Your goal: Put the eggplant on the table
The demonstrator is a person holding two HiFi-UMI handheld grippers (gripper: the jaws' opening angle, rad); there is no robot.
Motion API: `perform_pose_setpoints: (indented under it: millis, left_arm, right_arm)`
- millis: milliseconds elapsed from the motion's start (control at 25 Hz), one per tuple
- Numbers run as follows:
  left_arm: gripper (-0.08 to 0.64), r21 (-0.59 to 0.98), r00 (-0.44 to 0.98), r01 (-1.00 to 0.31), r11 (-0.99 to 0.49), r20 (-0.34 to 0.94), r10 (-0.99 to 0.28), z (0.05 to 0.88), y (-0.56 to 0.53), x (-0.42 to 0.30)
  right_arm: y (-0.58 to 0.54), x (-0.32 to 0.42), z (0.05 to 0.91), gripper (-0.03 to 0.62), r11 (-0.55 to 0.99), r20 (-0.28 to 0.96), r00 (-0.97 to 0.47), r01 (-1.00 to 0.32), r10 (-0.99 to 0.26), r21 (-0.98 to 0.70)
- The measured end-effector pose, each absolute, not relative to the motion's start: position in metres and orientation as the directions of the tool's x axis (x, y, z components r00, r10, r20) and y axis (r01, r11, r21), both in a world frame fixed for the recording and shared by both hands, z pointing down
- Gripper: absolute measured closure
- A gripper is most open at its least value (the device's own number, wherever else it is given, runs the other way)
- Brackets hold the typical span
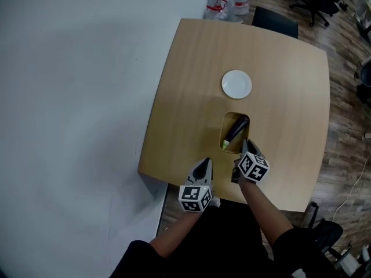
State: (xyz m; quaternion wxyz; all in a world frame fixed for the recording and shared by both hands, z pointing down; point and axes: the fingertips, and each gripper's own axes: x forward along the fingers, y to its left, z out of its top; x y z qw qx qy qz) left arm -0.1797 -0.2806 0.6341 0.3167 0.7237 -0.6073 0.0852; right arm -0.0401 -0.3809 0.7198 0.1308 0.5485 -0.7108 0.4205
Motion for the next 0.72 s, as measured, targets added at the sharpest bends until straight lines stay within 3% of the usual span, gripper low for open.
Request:
perform_pose_setpoints:
  millis: [720]
  left_arm:
    - [0.545, 0.366, 0.208, -0.930, 0.024, 0.580, -0.787, 0.680, -0.295, -0.185]
  right_arm:
    - [-0.429, -0.046, 0.796, 0.515, 0.000, 0.730, -0.306, -0.922, -0.611, -0.387]
